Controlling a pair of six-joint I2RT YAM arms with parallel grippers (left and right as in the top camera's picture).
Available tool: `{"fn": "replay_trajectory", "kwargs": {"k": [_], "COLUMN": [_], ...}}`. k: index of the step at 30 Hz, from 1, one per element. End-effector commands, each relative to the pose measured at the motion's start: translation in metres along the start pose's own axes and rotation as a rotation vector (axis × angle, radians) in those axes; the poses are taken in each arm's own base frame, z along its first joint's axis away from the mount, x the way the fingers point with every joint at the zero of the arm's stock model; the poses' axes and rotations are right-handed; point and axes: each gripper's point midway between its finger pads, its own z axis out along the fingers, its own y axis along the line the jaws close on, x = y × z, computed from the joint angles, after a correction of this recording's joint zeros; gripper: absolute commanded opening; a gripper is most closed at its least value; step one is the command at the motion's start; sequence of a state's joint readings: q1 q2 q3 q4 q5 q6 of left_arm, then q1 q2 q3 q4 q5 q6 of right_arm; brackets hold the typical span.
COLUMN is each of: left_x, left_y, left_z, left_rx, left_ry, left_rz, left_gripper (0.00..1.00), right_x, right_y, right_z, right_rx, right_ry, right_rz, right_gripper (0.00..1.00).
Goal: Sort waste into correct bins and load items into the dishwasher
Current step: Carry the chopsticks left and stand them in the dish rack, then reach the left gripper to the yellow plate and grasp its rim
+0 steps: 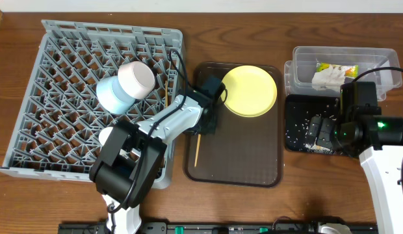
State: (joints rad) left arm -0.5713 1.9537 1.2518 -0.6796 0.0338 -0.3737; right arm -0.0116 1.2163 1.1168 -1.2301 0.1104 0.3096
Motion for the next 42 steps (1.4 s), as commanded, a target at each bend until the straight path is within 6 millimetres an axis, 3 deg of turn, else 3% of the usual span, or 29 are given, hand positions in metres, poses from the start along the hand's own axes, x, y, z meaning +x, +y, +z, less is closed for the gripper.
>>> {"fn": "replay_trajectory", "kwargs": {"k": [1,7,11,13,16,22,30,33,35,37,38,42], "left_x": [-0.009,-0.019,-0.022,-0.023,-0.025,-0.033,-0.034,-0.033,-0.034,-0.036,-0.037,-0.043], "left_y": [0.002,0.007,0.028,0.042,0.074,0.108,0.109,0.109,0.109,0.109,0.109,0.108], "left_z": [-0.025,-0.094,-0.136,-0.144,-0.145,-0.141,-0.122,-0.111,-0.108,-0.11,-0.112,-0.133], "left_rx": [0.001,0.043,0.051,0.041,0.01,-0.021,-0.029,-0.034,-0.035,-0.033,-0.032,-0.023], "left_ry": [-0.058,-0.182,-0.251,-0.265,-0.25,-0.248,-0.204,-0.174,-0.169,-0.178,-0.189,-0.241], "left_rz": [0.005,0.048,0.046,0.049,0.01,-0.01,-0.01,-0.01,-0.009,-0.01,-0.01,-0.011], "left_gripper": [0.06,0.06,0.06,0.06,0.06,0.06,0.06,0.17,0.33,0.4,0.49,0.56], "right_x": [-0.005,-0.005,-0.005,-0.005,-0.005,-0.006,-0.006,-0.005,-0.005,-0.005,-0.005,-0.005], "right_y": [-0.005,-0.005,-0.005,-0.005,-0.005,-0.005,-0.005,-0.005,-0.005,-0.005,-0.005,-0.005], "right_z": [-0.004,-0.004,-0.004,-0.004,-0.004,-0.004,-0.004,-0.004,-0.004,-0.004,-0.004,-0.004], "right_rx": [0.011,0.011,0.011,0.011,0.011,0.01,0.01,0.01,0.01,0.011,0.011,0.011], "right_ry": [-0.019,-0.019,-0.019,-0.019,-0.019,-0.02,-0.021,-0.019,-0.019,-0.019,-0.019,-0.019], "right_rz": [0.017,0.017,0.017,0.017,0.017,0.018,0.021,0.021,0.021,0.021,0.021,0.021], "right_gripper": [0.98,0.98,0.98,0.98,0.98,0.98,0.98,0.98,0.98,0.98,0.98,0.98]}}
